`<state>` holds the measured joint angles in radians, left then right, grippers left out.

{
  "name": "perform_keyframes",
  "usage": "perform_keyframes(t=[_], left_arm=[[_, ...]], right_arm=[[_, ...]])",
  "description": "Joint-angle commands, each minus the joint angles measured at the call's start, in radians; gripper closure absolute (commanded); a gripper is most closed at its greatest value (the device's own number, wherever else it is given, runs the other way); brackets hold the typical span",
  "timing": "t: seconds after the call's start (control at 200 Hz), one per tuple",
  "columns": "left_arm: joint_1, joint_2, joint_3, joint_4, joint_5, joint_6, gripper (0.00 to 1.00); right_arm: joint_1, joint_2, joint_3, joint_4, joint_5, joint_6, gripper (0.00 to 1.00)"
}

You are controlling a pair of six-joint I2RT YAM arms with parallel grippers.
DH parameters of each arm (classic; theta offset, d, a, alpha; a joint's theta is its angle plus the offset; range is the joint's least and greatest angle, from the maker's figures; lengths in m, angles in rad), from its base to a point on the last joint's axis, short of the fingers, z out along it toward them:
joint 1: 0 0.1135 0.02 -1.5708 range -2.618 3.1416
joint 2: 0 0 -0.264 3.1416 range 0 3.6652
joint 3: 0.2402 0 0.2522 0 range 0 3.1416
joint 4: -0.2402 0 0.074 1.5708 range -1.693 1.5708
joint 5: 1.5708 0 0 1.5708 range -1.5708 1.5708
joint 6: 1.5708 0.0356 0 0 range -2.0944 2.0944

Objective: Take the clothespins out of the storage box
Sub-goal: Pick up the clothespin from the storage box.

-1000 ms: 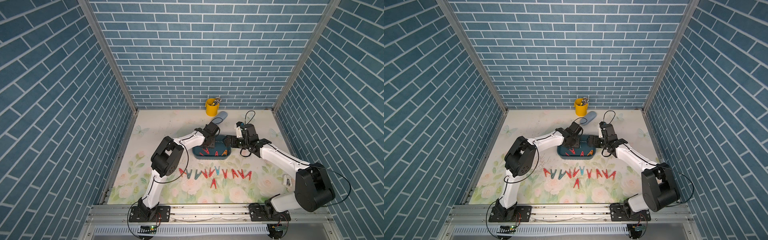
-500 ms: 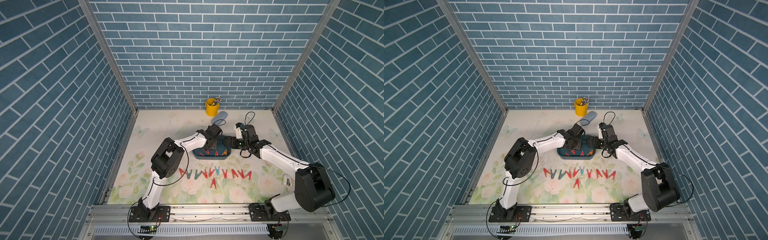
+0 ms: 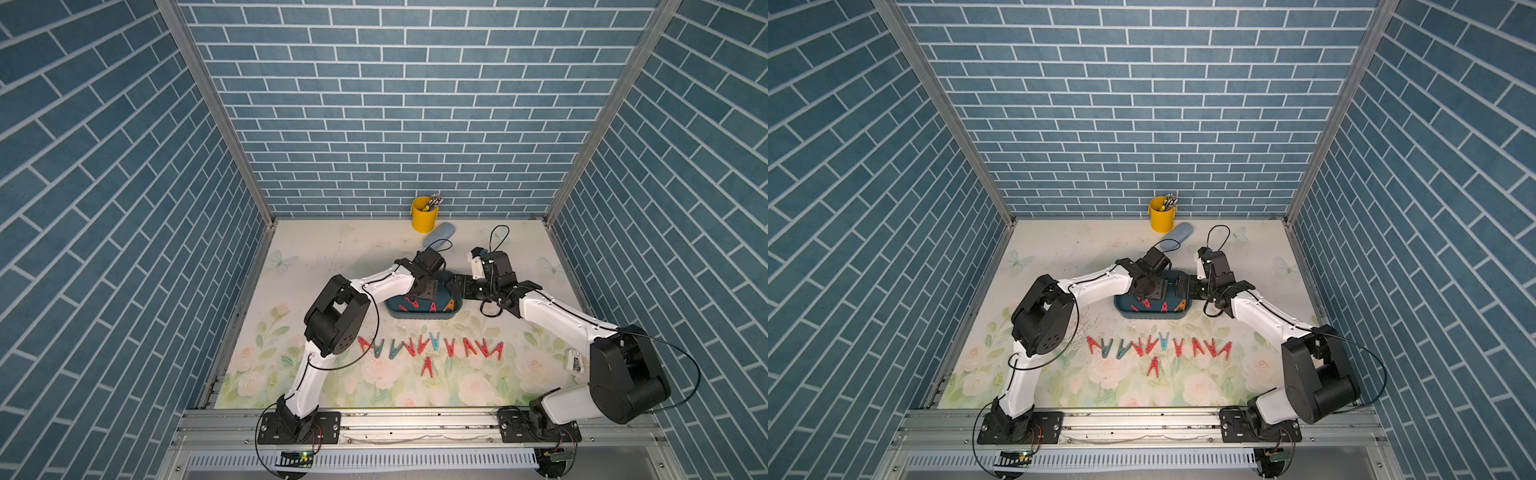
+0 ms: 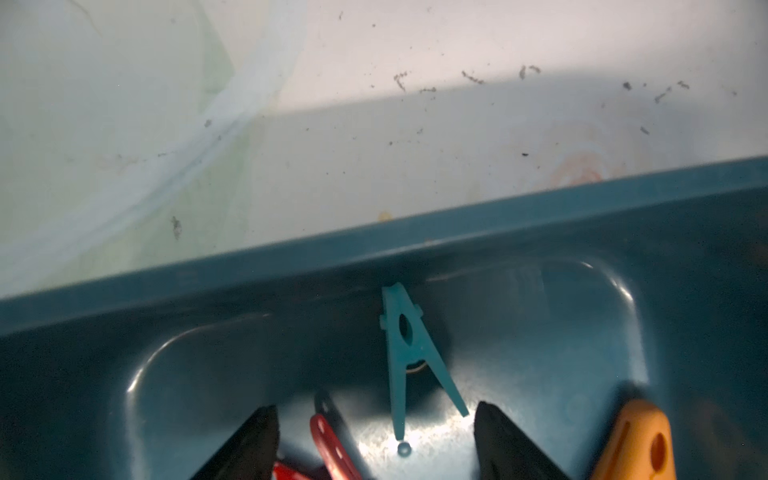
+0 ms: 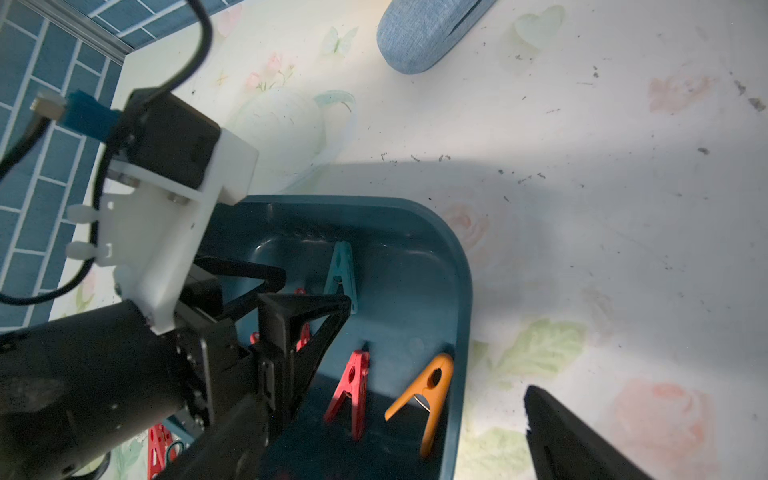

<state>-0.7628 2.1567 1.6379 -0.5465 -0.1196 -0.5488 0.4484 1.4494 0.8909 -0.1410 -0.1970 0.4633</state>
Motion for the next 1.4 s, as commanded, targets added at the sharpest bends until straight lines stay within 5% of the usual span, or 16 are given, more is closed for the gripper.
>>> perform_keyframes(t=[0.0, 0.225, 0.41, 0.905, 1.185, 1.395], left_arm=[[-0.003, -0.053, 0.026, -0.024, -0.034, -0.005, 0.12], [-0.005, -0.042, 0.020, -0.015, -0.011, -0.010, 0.63], [-0.007, -0.010, 0.029, -0.009, 0.003, -0.008, 0.79], [-0.009, 0.062, 0.039, -0.017, 0.024, 0.009, 0.79], [-0.009, 0.061, 0.024, -0.013, 0.019, 0.007, 0.98], [-0.009, -0.012, 0.009, -0.014, 0.008, 0.002, 1.00]], right_arm=[[-0.004, -0.008, -0.004, 0.015, -0.011, -0.005, 0.01], [-0.003, 0.002, 0.002, 0.021, -0.018, -0.005, 0.00], [-0.003, 0.005, 0.002, 0.020, -0.018, -0.005, 0.01], [-0.004, 0.016, 0.010, 0.018, -0.013, -0.004, 0.01], [-0.004, 0.016, 0.015, 0.014, -0.015, -0.005, 0.01], [-0.002, 0.001, 0.010, 0.014, -0.018, 0.011, 0.01]])
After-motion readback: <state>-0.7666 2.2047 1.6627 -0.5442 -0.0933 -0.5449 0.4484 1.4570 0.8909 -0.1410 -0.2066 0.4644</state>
